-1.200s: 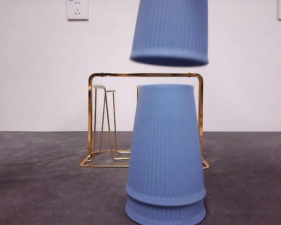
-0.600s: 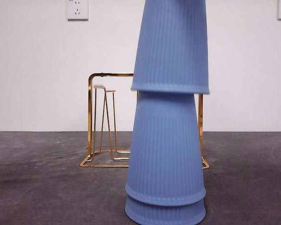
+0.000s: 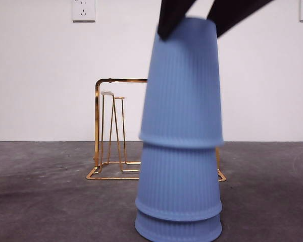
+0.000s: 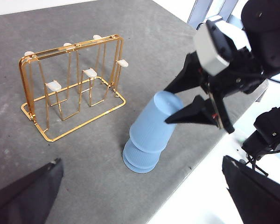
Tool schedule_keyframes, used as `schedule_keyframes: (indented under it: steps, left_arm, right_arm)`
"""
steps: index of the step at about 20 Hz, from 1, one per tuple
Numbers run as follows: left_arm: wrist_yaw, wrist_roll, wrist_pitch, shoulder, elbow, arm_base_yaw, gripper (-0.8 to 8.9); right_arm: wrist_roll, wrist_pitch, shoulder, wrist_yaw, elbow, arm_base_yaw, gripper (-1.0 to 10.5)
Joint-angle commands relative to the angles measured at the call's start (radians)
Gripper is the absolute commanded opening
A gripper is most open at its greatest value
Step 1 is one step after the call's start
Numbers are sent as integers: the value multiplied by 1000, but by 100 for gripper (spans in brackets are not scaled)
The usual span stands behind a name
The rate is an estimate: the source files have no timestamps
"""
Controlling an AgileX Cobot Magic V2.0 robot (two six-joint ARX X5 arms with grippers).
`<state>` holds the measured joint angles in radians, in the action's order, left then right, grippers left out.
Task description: The left arm pick up the left cup on cup holder and place it on desk, then the right arm insert the right cup into the first cup, and then the left arm insert the mid cup into the first cup
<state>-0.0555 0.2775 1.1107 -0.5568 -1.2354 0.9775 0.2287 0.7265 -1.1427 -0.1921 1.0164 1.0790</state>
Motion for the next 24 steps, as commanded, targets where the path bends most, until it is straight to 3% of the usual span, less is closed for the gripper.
schedule_keyframes:
  steps: [1, 6, 12, 18, 24]
  left_arm:
    - [-5, 4, -11, -6, -16, 10, 532]
    - [-5, 4, -11, -6, -16, 10, 532]
    - [-5, 4, -10, -6, -16, 10, 531]
    - [-5, 5, -5, -6, -16, 10, 531]
    - [-5, 4, -4, -6, -16, 10, 531]
  right_arm:
    - [20, -24, -7, -26, -24, 9, 226]
    - [30, -54, -7, -22, -48, 8, 236]
    - [31, -77, -6, -18, -46, 8, 547]
    - [45, 11, 60, -18, 75, 10, 557]
    - [90, 169, 253, -20, 154, 10, 557]
